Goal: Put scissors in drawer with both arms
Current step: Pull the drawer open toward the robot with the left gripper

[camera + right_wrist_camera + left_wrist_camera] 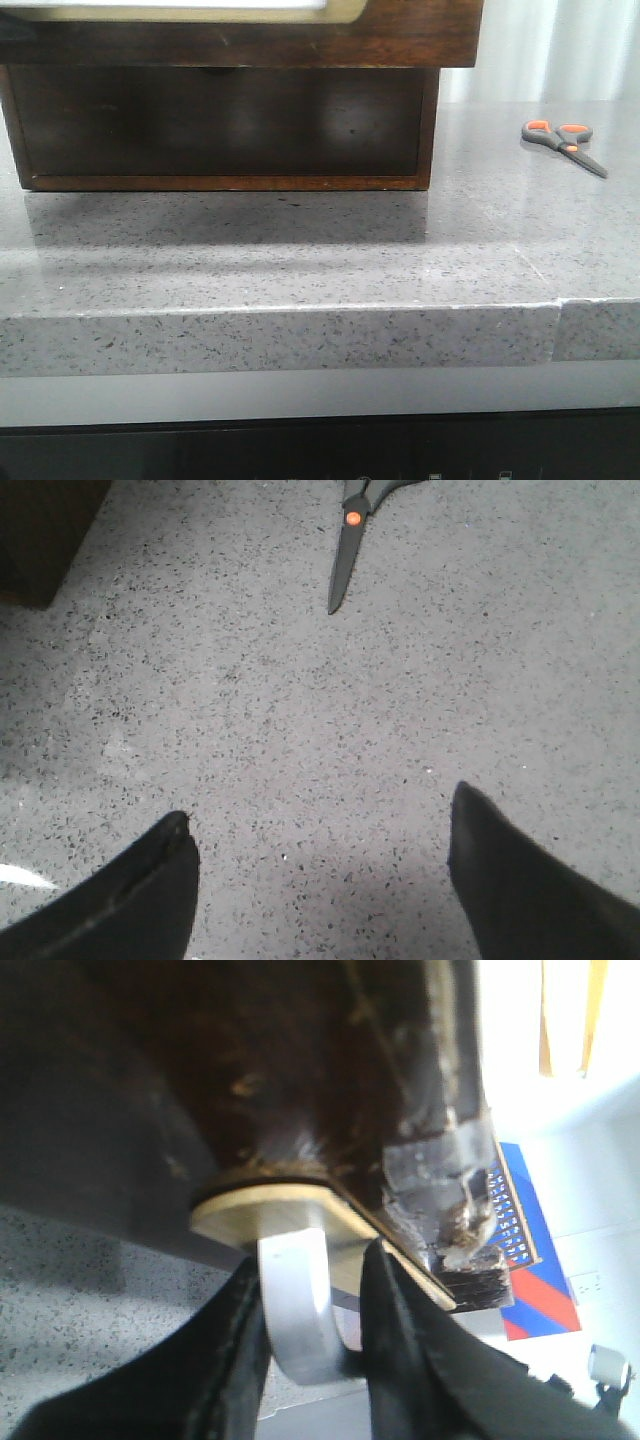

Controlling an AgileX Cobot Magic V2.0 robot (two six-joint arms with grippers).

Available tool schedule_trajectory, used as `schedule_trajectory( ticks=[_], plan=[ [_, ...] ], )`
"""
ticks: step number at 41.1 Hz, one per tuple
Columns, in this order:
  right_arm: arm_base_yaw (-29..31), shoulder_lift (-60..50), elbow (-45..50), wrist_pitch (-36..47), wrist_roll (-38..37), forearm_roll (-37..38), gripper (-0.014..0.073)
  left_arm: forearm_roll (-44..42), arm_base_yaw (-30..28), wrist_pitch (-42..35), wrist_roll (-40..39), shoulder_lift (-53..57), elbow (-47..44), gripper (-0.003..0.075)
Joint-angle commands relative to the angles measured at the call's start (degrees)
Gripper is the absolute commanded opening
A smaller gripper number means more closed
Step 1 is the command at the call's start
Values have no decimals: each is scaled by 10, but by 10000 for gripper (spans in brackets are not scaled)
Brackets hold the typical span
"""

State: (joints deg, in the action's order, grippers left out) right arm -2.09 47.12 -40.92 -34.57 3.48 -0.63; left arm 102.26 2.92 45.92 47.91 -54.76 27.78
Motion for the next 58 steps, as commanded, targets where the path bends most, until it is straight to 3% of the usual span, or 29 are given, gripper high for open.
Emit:
schedule_trajectory(
  ticks=[1,6,8,19,27,31,40,49,53,58],
  plan=[
    [4,-2,-20,38,5,6,549,39,0,37,25,12,19,309],
    [4,-2,-20,38,5,6,549,20,0,34,25,9,19,496],
    [4,-2,-20,38,5,6,549,6,0,32,25,9,19,524],
    [4,-2,-20,38,5,6,549,-92,-43,28,18,43,19,528],
    [4,-2,-20,38,5,6,549,-228,-125,27,-52,134,21,526],
    [4,-2,-20,38,5,6,549,-303,-126,21,-96,166,31,526],
    [4,-2,-20,38,5,6,549,-579,-36,19,-224,188,109,526],
    [4,-2,-20,38,5,6,549,-888,114,19,-380,224,188,526],
    [4,-2,-20,38,5,6,549,-967,186,16,-413,251,204,526],
    [4,-2,-20,48,5,6,548,-995,246,2,-426,278,207,526]
  ],
)
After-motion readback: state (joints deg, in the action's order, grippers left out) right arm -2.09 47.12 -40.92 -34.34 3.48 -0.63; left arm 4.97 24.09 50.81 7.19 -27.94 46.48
